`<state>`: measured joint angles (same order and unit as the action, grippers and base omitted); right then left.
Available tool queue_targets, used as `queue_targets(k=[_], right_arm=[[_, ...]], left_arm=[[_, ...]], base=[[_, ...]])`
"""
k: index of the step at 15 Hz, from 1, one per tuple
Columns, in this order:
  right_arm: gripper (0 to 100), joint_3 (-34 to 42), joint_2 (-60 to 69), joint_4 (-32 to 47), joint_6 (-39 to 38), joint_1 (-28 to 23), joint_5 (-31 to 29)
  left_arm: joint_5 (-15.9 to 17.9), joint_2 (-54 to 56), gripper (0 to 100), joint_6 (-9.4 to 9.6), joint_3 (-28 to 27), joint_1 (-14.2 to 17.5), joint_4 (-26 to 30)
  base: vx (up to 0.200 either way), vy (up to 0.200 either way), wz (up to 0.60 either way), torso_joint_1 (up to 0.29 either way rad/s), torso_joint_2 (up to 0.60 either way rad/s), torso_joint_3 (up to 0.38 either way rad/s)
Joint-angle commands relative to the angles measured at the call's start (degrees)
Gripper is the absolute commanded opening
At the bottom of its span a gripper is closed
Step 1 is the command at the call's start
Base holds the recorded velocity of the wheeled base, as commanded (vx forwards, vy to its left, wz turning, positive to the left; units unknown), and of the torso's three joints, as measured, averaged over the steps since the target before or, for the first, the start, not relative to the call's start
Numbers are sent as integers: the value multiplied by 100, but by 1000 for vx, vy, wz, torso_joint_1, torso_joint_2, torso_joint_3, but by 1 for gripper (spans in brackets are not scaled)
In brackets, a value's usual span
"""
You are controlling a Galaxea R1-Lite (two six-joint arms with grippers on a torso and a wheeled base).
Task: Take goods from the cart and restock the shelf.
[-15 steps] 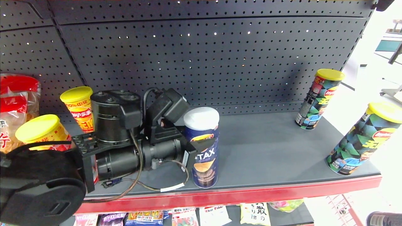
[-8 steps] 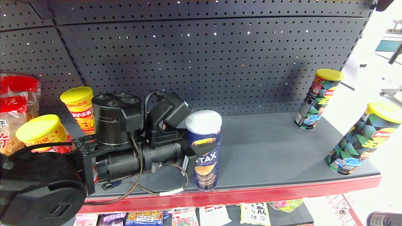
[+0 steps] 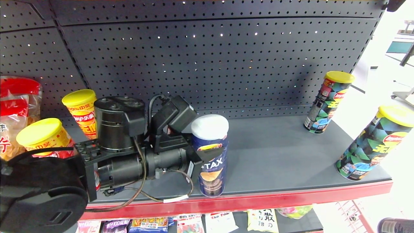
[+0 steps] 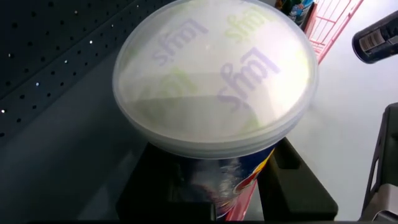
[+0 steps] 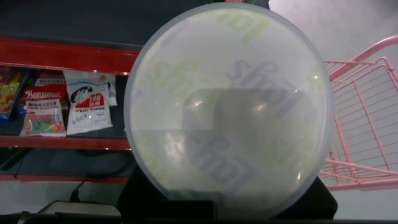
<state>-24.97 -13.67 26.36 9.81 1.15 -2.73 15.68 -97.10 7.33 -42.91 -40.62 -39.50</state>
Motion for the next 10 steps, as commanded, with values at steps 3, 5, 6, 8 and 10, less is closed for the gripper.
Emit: queue_targets(k=[3, 5, 6, 8, 10], right_arm=[[0, 1, -5, 1, 3, 0, 1], [0, 1, -5, 1, 3, 0, 1], [0, 1, -5, 1, -6, 0, 1], [0, 1, -5, 1, -6, 8, 1], [0, 1, -5, 1, -6, 8, 1]], left_arm=[[-30, -28, 0, -3, -7, 10, 12], [-30, -28, 0, 6, 2, 1, 12], [-30, -20, 100, 23, 28, 1, 12], [-56, -20, 100, 14, 37, 1, -5], [-74, 15, 100, 14, 28, 1, -5]], base=[[0, 0, 0, 0, 0, 0], [0, 0, 0, 0, 0, 0], [0, 0, 0, 0, 0, 0], [0, 0, 0, 0, 0, 0], [0, 0, 0, 0, 0, 0]])
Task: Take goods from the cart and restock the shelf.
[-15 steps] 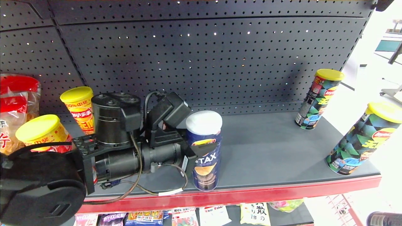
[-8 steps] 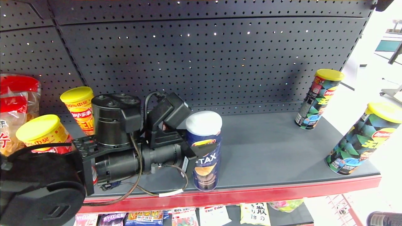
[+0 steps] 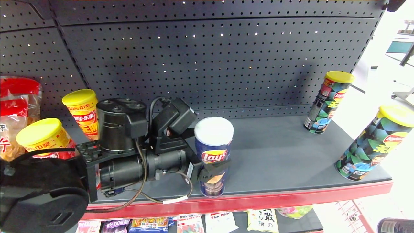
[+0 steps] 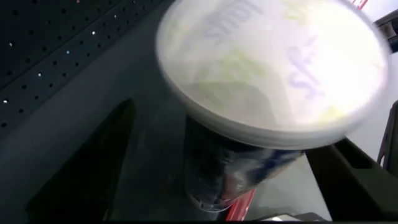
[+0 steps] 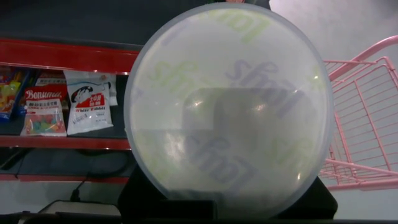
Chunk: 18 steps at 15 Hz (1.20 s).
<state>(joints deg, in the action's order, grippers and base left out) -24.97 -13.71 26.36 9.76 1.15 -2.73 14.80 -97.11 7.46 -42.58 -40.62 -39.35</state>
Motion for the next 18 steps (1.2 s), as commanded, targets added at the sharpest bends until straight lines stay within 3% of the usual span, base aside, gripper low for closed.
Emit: queue_targets(k=[1, 14, 17, 18], right_arm=[[0, 1, 0, 1, -1, 0, 1], [0, 1, -8, 1, 8, 8, 1], [0, 18, -61, 10, 17, 8, 9], [0, 71, -61, 1, 17, 8, 18]], left_arm=[[-3, 34, 100, 1, 13, 1, -29], [-21, 1616, 100, 10, 1507, 10, 15], [-364, 2196, 100, 1, 1639, 10, 42], [-566, 2653, 100, 1, 1832, 10, 305]], base=[[0, 0, 0, 0, 0, 0], [0, 0, 0, 0, 0, 0], [0, 0, 0, 0, 0, 0], [0, 0, 0, 0, 0, 0]])
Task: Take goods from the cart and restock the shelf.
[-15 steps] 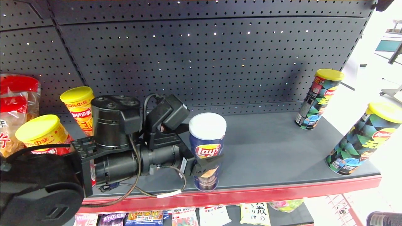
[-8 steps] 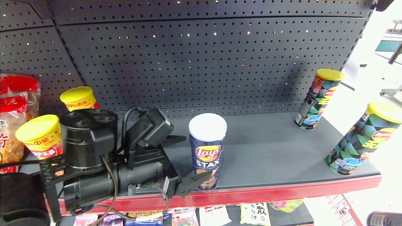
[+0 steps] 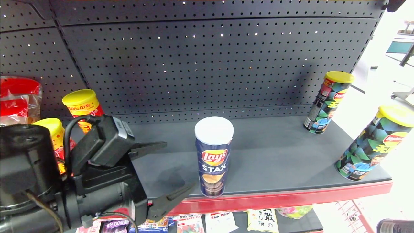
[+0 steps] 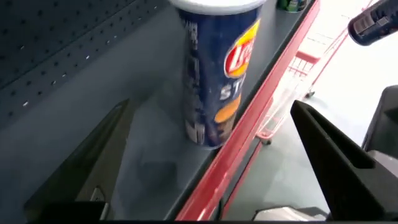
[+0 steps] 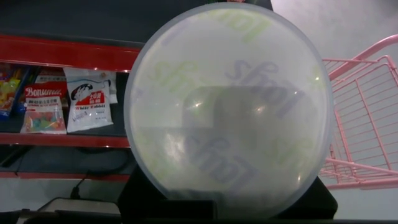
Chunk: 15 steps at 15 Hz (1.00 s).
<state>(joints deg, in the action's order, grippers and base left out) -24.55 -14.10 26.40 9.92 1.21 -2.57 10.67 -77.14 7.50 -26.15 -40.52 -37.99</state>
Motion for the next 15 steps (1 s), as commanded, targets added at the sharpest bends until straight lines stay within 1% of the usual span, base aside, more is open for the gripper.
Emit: queue_targets(k=[1, 2, 4, 5, 7, 9, 12, 13, 14, 15], right_arm=[[0, 73, -31, -4, 10, 11, 11], [0, 65, -57, -13, 18, 20, 29], [0, 3, -233, -215, 27, 64, 143], [0, -102, -409, -241, 27, 64, 363], [0, -603, -998, -241, 27, 64, 881], [0, -929, -1428, -206, 27, 64, 1277], [0, -1052, -1806, -162, 27, 117, 1382], [0, -1060, -1921, -162, 27, 310, 1470], [0, -1060, -1947, -162, 27, 389, 1479], [0, -1087, -2211, -188, 27, 864, 1479]], left_arm=[[-258, 964, 100, -3, 321, -8, 406], [-355, 1307, 100, -3, 400, -8, 696], [-662, 2265, 100, -11, 391, 0, 1751], [-768, 2643, 100, -20, 391, 0, 2225], [-926, 3460, 100, -29, 400, 0, 3280], [-1023, 3952, 100, -47, 391, 18, 3860], [-1190, 4023, 100, -214, 330, 18, 3957], [-1207, 3996, 100, -231, 321, 18, 3957], [-1207, 3996, 100, -231, 321, 18, 3957], [-1207, 4005, 100, -231, 356, 18, 3957]], base=[[0, 0, 0, 0, 0, 0], [0, 0, 0, 0, 0, 0], [0, 0, 0, 0, 0, 0], [0, 0, 0, 0, 0, 0], [0, 0, 0, 0, 0, 0], [0, 0, 0, 0, 0, 0], [0, 0, 0, 0, 0, 0], [0, 0, 0, 0, 0, 0], [0, 0, 0, 0, 0, 0], [0, 0, 0, 0, 0, 0]])
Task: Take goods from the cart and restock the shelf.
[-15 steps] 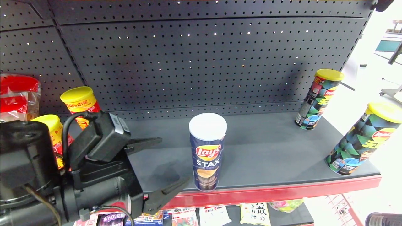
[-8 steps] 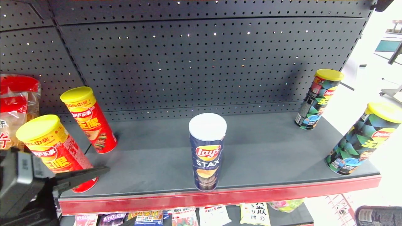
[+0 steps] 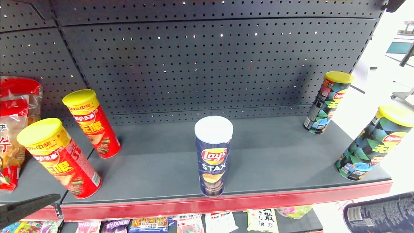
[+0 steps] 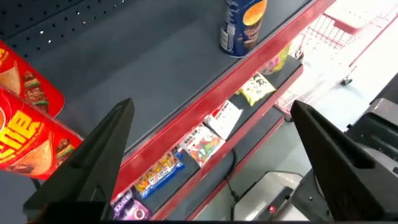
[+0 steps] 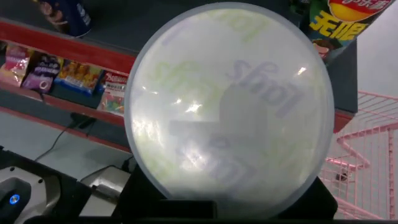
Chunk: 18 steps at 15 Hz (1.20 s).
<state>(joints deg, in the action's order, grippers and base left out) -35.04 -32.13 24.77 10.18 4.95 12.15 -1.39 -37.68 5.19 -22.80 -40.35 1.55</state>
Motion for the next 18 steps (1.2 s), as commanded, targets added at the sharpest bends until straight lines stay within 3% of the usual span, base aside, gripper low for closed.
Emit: queue_targets(k=[1, 3, 8, 14, 18], right_arm=[[0, -144, -627, -25, -7, 823, 6], [0, -487, -1339, -148, -25, 1228, -29], [0, -1146, -2921, -1027, -16, 1439, -46], [0, -1849, -4248, -1712, -25, 1535, -90], [0, -2543, -4908, -1739, -25, 1658, -73]], left_arm=[[-10, 68, 100, -1, 38, 1, 3], [-54, 103, 100, -1, 100, 1, 3], [-380, 516, 100, 17, 469, 1, 56], [-485, 1509, 100, 17, 478, 1, 1260], [-582, 1659, 100, 17, 487, 1, 1418]], base=[[0, 0, 0, 0, 0, 0], [0, 0, 0, 0, 0, 0], [0, 0, 0, 0, 0, 0], [0, 0, 0, 0, 0, 0], [0, 0, 0, 0, 0, 0]])
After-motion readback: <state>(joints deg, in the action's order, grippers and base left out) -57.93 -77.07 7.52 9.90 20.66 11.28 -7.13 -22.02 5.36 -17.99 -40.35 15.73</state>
